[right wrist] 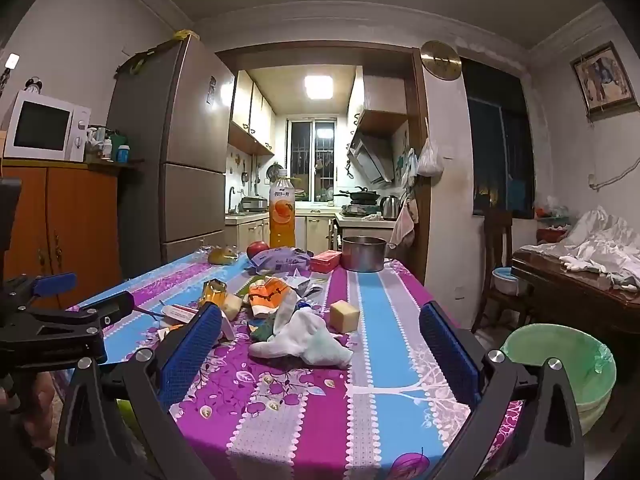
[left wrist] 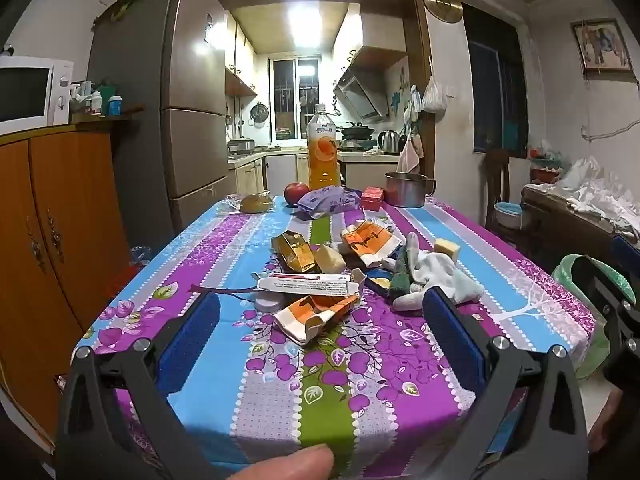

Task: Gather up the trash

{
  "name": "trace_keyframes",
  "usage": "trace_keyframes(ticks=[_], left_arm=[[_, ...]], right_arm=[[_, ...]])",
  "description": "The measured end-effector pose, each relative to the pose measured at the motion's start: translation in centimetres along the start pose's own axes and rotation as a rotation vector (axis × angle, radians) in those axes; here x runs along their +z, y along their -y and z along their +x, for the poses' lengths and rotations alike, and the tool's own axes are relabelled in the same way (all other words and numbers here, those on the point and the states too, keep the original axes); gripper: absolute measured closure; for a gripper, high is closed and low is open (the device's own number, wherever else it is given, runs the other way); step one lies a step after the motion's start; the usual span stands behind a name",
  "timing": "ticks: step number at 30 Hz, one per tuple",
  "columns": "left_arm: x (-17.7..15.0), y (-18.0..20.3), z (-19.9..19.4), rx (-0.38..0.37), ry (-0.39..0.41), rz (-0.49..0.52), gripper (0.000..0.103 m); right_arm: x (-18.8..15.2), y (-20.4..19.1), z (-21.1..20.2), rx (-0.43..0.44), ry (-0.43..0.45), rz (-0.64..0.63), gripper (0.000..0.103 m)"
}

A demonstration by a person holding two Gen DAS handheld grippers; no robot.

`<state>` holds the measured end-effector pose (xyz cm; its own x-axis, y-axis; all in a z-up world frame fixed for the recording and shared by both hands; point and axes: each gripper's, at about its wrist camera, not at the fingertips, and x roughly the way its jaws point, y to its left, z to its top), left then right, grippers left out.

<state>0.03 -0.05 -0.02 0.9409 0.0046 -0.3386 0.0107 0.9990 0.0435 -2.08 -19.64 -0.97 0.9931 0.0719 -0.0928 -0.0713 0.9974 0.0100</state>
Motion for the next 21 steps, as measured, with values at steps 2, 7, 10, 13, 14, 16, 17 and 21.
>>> trace_keyframes(ticks=[2,7,10,13,14,16,17,21], left_arm=[[0.0,0.0,0.0,-0.003,0.0,-0.002,0.005],[0.0,0.0,-0.1,-0.005,-0.001,0.0,0.005],[0.0,0.0,-0.1,-0.004,-0.003,0.001,0.005],[-0.5,0.3,0.2,-0.005,-0.004,0.0,0.005],[-0.8,0.2,0.5,-0.007,-0.007,-0.001,0.005],[-1.1,0.2,0.6,-0.007,-0.008,0.0,0.005],[-1.3,0.3,0.8,-0.006,-0.009,0.0,0.005],[-1.3,0.6,1.0,-0.004,-0.014,0.005,0.005]], right_arm=[[0.0,0.0,0.0,0.004,-0.003,-0.002,0.004],[0.1,0.0,-0.1,0.009,-0.003,-0.005,0.004],[-0.7,-0.2,0.3,0.011,-0.012,-0.004,0.004],[-0.7,0.1,0.7,0.016,-0.026,-0.003,0.004],[-0.4,0.0,0.9,0.022,-0.036,-0.004,0.004],[-0.4,0.0,1.0,0.025,-0.038,-0.005,0.004],[-0.4,0.0,1.0,0.025,-0.039,-0.006,0.004],[-0.3,0.0,0.9,0.025,-0.039,-0.006,0.004]])
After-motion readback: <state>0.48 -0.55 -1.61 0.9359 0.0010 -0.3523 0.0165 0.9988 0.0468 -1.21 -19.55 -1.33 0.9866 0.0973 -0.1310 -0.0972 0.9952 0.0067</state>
